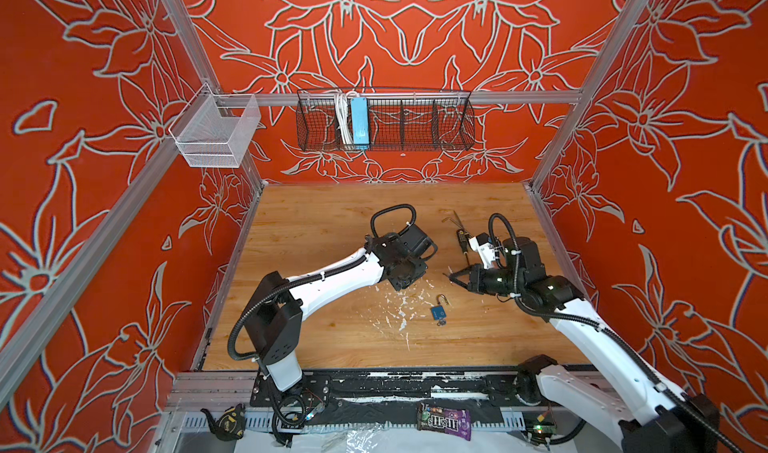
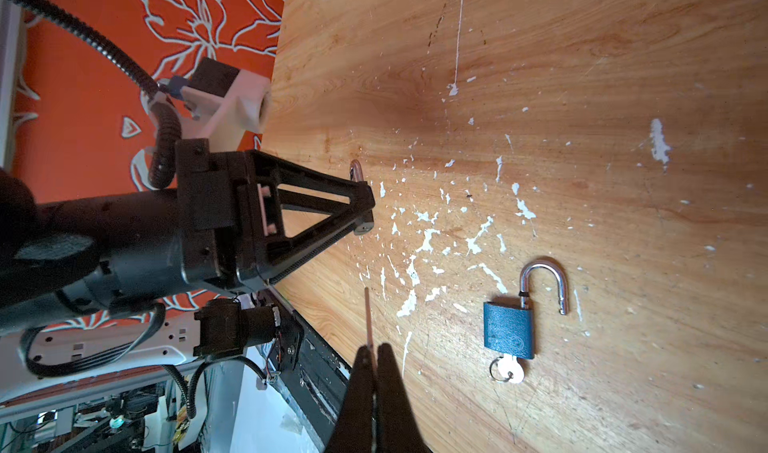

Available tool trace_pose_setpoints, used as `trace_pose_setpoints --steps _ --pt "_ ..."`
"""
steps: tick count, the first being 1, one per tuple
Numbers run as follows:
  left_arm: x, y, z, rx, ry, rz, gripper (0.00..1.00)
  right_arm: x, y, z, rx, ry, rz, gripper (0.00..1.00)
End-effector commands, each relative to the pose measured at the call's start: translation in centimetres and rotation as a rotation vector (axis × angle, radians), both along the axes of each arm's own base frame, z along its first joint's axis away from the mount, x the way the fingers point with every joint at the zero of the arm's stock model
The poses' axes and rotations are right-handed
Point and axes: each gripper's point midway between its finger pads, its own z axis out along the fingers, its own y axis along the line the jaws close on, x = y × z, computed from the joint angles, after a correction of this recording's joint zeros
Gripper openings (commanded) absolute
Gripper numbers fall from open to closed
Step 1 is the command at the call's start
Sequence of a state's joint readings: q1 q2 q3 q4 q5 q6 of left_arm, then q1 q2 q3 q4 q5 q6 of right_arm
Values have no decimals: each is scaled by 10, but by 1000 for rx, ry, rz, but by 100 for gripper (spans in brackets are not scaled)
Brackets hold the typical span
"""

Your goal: Unlock with the key

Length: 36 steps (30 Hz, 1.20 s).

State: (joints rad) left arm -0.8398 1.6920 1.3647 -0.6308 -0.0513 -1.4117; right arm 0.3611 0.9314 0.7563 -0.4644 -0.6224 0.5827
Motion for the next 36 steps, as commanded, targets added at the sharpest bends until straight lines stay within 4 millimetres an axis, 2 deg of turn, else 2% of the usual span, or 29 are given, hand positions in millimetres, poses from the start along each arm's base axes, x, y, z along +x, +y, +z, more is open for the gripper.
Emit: trace_pose_setpoints --steps 1,10,13,19,27,36 --pt "4 -9 16 -86 -53 73 2 1 -3 6 -44 -58 -23 0" --pt "-1 -22 28 -178 -81 123 2 -2 11 12 52 -126 -23 0" --pt "-2 -23 31 -206 -87 146 1 1 10 1 19 -122 -62 0" --pt "-4 -26 37 -276 -98 186 1 6 16 -5 32 -174 -106 0" --pt "-4 -27 47 -304 -117 184 1 4 30 -6 55 -216 -84 0" --pt "-6 -30 49 -329 -112 175 0 6 32 -13 21 -229 -102 0"
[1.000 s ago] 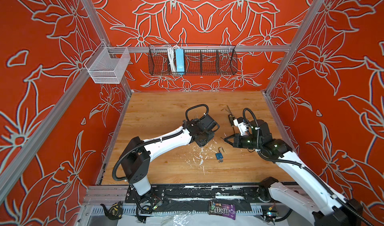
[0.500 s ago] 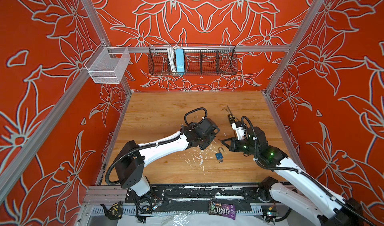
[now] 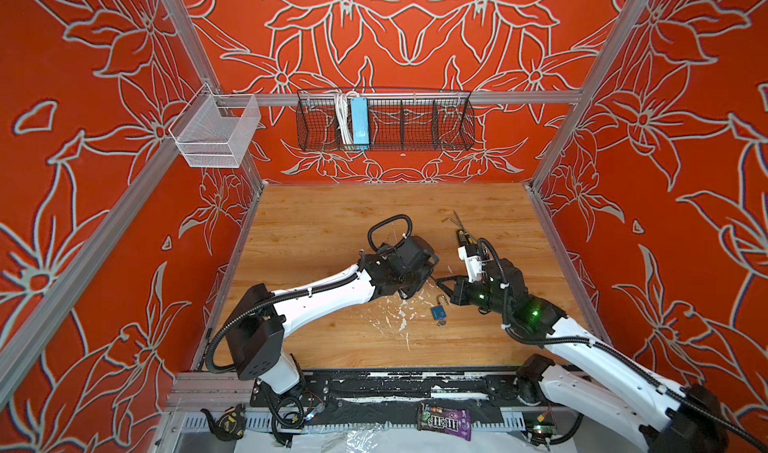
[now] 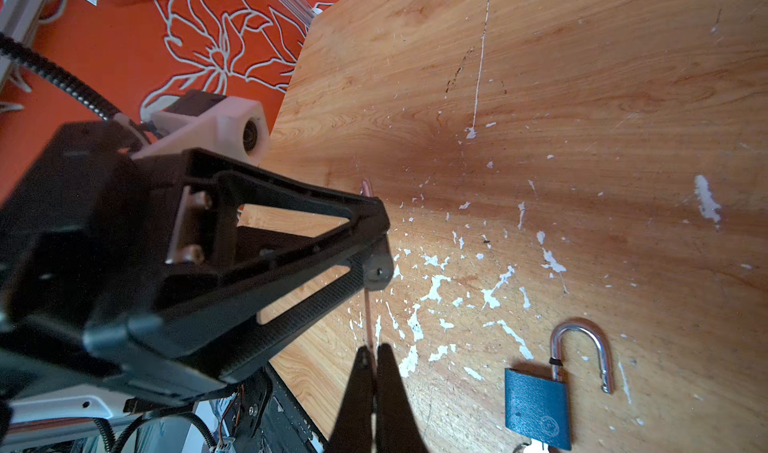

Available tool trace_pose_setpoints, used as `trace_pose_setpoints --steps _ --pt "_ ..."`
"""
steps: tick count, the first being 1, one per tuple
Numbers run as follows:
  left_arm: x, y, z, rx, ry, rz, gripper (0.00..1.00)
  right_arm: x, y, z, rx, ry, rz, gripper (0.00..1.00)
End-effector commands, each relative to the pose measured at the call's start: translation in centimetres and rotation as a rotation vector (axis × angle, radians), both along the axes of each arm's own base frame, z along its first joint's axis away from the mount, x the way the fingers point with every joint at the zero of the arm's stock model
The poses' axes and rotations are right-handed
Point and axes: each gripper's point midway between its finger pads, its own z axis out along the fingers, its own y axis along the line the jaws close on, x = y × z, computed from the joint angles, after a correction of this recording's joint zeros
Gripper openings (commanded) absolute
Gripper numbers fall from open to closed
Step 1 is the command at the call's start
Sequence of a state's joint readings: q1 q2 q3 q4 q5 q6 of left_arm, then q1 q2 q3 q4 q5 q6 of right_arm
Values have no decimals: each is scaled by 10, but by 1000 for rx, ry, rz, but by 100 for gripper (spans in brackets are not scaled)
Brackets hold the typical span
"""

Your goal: Unlock with the key

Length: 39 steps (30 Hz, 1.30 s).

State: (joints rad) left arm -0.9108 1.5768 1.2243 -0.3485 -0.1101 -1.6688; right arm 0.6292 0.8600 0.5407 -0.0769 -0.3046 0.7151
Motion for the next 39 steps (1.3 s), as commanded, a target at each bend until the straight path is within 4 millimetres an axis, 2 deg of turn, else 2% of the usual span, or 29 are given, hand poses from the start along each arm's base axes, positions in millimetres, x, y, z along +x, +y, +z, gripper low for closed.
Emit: trace_pose_setpoints --steps 1,4,10,17,26,35,39 --pt "-3 -3 14 -47 -20 4 0 7 -1 1 -2 -27 -39 0" --pt "-4 -4 13 -49 -17 -2 0 9 -6 -5 -38 -21 -59 0" --pt "-4 -4 11 -54 -13 -2 0 11 -8 4 -31 -55 -76 0" --pt "-4 -10 14 -74 -10 -15 0 9 -3 12 0 -82 -58 0" --pt "-5 -16 24 -121 -16 -25 0 12 0 9 -26 -103 -52 0" --pt "-12 -19 30 -151 -6 -48 0 22 1 25 -70 -213 -47 0" --pt "-15 -23 39 -166 -23 -60 0 26 9 36 -21 -184 -46 0"
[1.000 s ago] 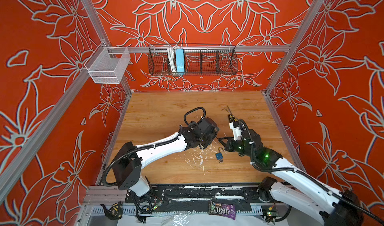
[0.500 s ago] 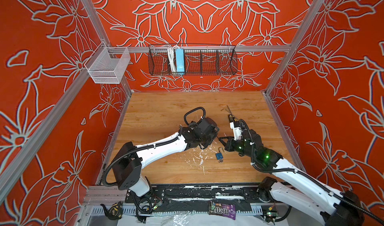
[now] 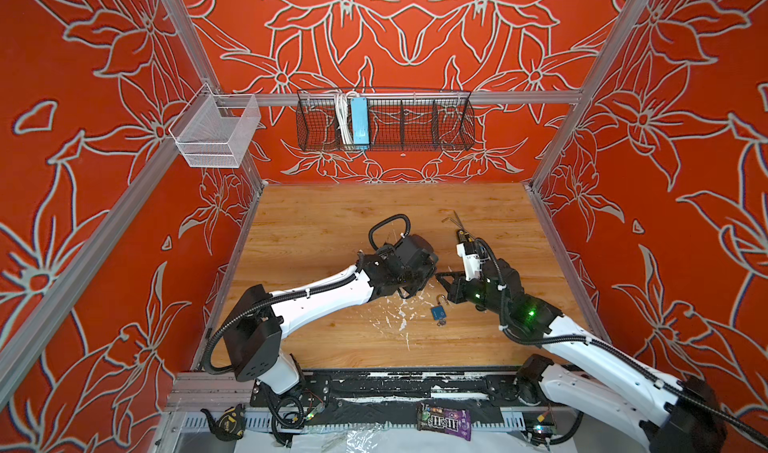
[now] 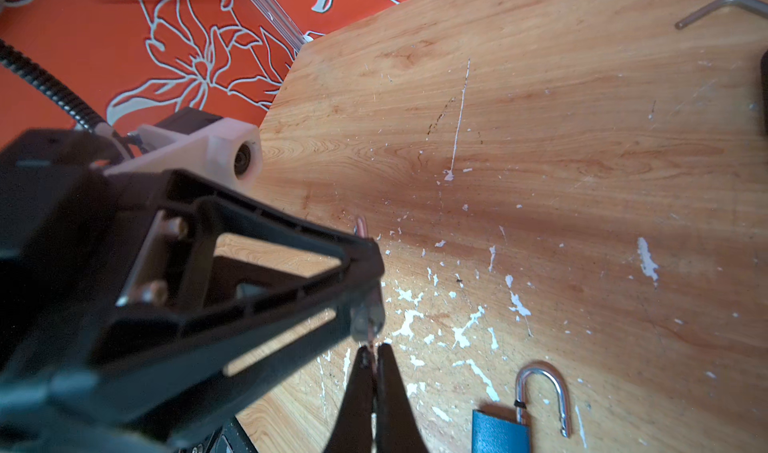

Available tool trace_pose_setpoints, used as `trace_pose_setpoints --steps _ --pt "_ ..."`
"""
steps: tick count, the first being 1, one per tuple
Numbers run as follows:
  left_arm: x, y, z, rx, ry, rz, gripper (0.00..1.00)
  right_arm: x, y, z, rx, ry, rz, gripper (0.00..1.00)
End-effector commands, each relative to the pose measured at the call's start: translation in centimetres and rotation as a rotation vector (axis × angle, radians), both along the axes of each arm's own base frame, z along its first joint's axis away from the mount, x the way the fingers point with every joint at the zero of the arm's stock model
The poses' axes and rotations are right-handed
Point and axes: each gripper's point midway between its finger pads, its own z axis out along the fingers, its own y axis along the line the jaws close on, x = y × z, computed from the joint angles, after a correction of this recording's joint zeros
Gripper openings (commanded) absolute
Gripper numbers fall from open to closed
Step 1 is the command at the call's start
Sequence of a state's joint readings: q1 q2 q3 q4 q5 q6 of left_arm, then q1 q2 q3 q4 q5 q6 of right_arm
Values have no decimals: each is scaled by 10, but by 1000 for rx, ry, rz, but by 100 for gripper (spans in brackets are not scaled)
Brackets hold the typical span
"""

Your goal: Unlock with the key

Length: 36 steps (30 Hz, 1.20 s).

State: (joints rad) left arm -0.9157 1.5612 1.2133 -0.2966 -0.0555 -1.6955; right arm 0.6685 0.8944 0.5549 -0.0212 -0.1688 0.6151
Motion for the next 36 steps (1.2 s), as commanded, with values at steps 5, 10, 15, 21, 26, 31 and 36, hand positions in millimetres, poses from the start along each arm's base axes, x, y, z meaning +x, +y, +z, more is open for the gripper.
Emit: trace_pose_setpoints --steps 5,10,15,21,26,31,36 --pt "-14 -19 39 -111 -47 -47 0 10 23 48 115 -56 -2 0" --pt "-13 -13 45 -98 -74 -29 0 10 28 54 92 -122 24 0" --pt "-3 15 44 2 -125 40 0 3 29 56 71 -120 64 2" --pt "4 45 41 79 -157 106 0 -10 22 61 67 -62 81 18" --pt "8 47 44 75 -172 109 0 -14 26 55 154 43 76 20" --pt "8 45 44 72 -169 105 0 -12 32 53 185 86 79 20" --pt "9 42 43 66 -168 96 0 -8 24 46 155 63 40 15"
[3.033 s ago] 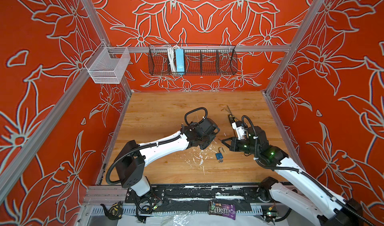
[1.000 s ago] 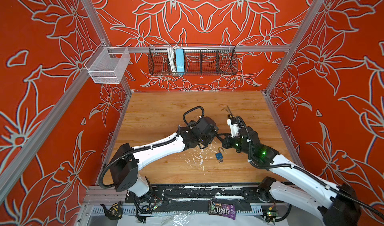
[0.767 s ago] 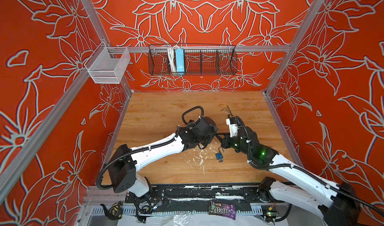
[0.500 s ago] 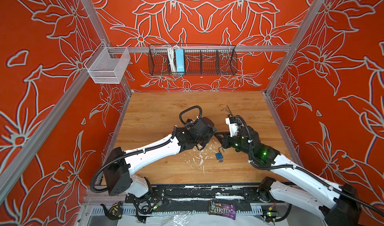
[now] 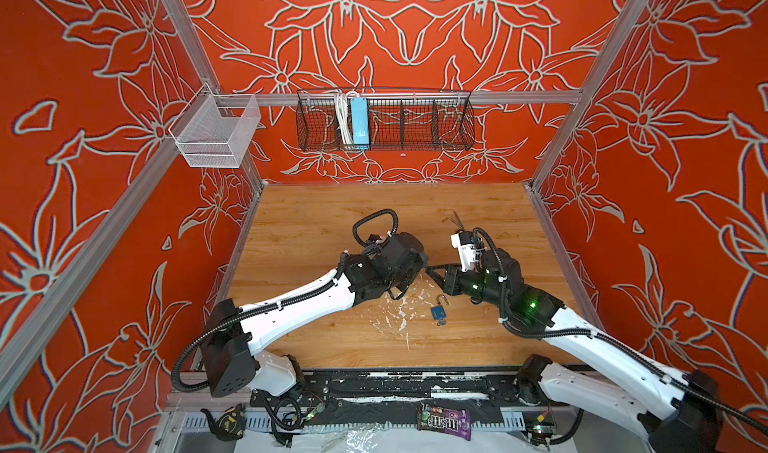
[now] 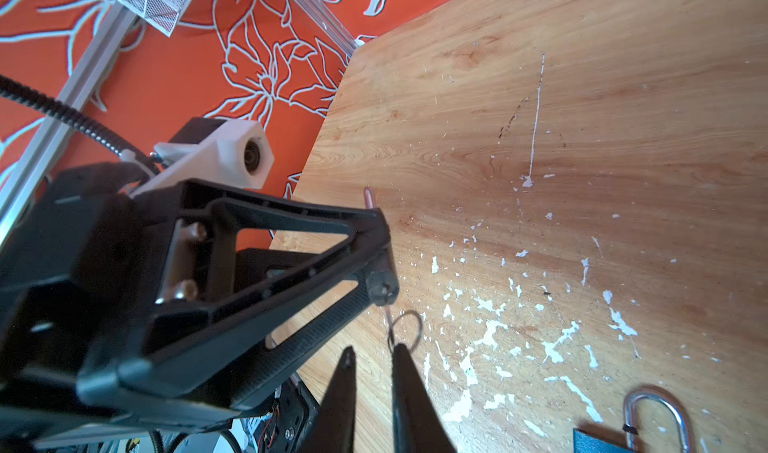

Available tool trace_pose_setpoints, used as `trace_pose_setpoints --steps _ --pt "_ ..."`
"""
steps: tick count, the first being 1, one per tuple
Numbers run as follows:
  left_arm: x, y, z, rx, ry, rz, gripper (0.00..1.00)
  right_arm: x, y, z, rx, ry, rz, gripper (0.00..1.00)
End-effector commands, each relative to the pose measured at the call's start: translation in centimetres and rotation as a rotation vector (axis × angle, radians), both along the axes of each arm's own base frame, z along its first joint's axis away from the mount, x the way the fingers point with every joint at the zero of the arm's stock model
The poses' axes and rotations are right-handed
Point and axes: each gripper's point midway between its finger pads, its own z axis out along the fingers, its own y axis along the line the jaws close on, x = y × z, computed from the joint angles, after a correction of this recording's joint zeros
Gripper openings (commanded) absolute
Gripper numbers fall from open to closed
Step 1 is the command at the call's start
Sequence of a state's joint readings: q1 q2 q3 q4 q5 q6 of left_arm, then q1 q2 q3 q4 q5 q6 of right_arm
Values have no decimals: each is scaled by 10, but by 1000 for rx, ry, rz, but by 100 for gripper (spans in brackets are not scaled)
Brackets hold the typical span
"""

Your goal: Unlock with the key

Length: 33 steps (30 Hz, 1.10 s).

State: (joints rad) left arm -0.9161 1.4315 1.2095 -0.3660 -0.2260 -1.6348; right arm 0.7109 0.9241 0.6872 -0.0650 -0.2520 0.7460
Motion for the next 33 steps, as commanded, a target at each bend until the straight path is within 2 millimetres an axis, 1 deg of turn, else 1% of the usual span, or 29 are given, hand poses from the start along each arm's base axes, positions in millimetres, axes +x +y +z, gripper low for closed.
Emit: trace_pose_setpoints --steps 1,4,9,17,19,23,27,30,33 --pt "3 3 1 7 -15 5 0 4 -6 1 2 -6 -40 15" --pt "3 1 2 4 -14 -3 0 8 -9 2 -8 -30 -61 15" --pt "3 -2 4 -7 -19 -10 0 10 -2 1 -9 -31 -33 13" --pt "3 -8 4 -17 -10 -29 0 9 3 5 16 -55 -7 1" --pt "2 -12 4 -29 -6 -43 0 9 5 6 24 -63 -1 0" --pt "-1 -26 10 -71 2 -89 0 12 6 8 19 -89 2 0" --pt "-4 -36 14 -91 -2 -115 0 13 15 17 27 -139 45 0" --pt "-4 -31 12 -77 -1 -99 0 16 11 14 2 -139 28 0" --pt "-1 -22 11 -49 -19 -65 0 11 9 17 19 -142 31 0"
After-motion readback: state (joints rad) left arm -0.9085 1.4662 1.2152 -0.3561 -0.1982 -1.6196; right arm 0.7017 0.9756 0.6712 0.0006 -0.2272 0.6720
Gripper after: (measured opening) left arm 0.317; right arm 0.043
